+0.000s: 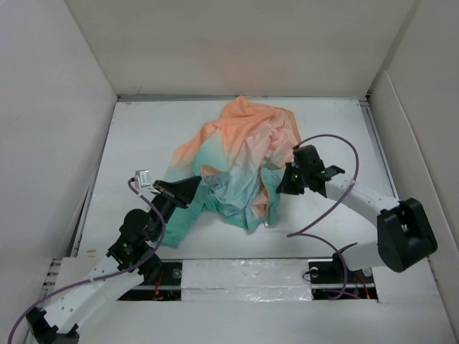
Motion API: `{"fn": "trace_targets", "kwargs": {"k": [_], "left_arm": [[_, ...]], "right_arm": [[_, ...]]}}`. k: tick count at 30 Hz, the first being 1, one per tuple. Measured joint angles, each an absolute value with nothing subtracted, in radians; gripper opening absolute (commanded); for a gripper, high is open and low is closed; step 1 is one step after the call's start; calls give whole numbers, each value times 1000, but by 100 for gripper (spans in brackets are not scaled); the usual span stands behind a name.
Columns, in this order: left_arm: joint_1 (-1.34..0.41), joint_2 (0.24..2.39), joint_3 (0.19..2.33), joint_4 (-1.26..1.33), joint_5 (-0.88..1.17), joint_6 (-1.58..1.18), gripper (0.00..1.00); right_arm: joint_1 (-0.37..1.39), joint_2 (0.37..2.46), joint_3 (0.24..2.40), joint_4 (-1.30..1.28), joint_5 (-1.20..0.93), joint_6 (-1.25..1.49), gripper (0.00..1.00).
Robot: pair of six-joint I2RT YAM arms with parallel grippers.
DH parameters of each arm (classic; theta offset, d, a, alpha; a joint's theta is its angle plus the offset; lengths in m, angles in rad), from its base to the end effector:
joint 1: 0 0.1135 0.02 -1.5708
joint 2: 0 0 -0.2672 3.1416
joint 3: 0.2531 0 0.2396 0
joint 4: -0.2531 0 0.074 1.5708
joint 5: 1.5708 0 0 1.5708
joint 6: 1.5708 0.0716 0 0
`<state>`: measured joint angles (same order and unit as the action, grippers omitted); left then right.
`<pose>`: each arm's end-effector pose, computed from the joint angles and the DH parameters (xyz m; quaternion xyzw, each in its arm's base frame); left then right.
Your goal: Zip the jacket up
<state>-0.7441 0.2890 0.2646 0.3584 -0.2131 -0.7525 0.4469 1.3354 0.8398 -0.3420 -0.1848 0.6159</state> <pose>0.1083 -0.0791 0.2912 -0.0891 0.5761 -0.5061 0.6357 0.2530 0.1359 0.2085 0.0455 0.9290 0.2551 0.2640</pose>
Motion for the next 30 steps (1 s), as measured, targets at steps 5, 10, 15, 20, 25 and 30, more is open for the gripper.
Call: {"fn": "trace_targets", "kwargs": {"k": [5,10,15,20,25,30], "left_arm": [[-744,324,265,359,-212,-752,0],[-744,347,265,362,-213,-751,0],[-744,374,265,363,-214,-748,0],[-744,384,265,362,-215,-748,0],[-744,381,276,364,-220,-748,0],[-744,371,276,377,-212,-749,0]], "right_arm": [[423,1336,735,-437,-68,640,59],[412,1081,722,-433,-4,674,67],[473,870,654,-412,2,748,0],[569,806,491,-513,12,901,21],[626,722,389,-615,17,1043,41],[635,743,382,-626,19,1138,57]]}}
